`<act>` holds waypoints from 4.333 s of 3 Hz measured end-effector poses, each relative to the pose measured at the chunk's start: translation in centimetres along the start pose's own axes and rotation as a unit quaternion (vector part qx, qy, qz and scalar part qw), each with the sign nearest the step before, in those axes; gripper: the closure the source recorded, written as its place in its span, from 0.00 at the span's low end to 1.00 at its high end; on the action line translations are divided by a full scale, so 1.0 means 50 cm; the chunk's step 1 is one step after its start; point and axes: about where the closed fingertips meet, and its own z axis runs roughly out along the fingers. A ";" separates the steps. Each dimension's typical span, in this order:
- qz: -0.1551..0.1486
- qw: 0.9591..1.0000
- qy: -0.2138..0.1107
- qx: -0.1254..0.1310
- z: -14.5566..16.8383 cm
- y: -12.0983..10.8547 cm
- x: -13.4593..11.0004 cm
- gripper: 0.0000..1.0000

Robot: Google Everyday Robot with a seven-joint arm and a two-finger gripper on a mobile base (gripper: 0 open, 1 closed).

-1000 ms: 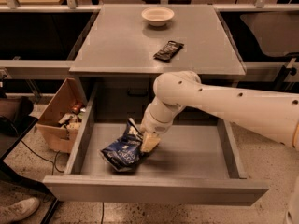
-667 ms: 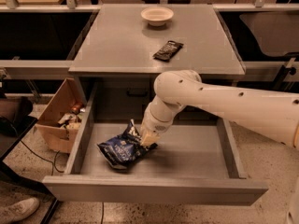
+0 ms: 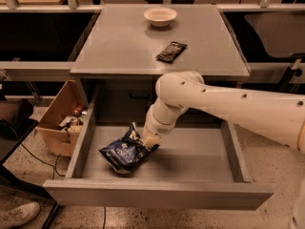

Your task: Pick blue chip bag from top drawer and place on counter

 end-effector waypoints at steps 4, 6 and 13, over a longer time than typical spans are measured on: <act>-0.110 0.960 0.198 0.164 -0.447 -0.224 -0.420 1.00; -0.114 0.945 0.259 0.162 -0.491 -0.365 -0.494 1.00; 0.084 0.976 -0.018 0.202 -0.536 -0.558 -0.084 0.60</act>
Offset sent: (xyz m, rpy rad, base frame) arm 0.0188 0.0832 0.1910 -0.4014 -0.2202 0.1381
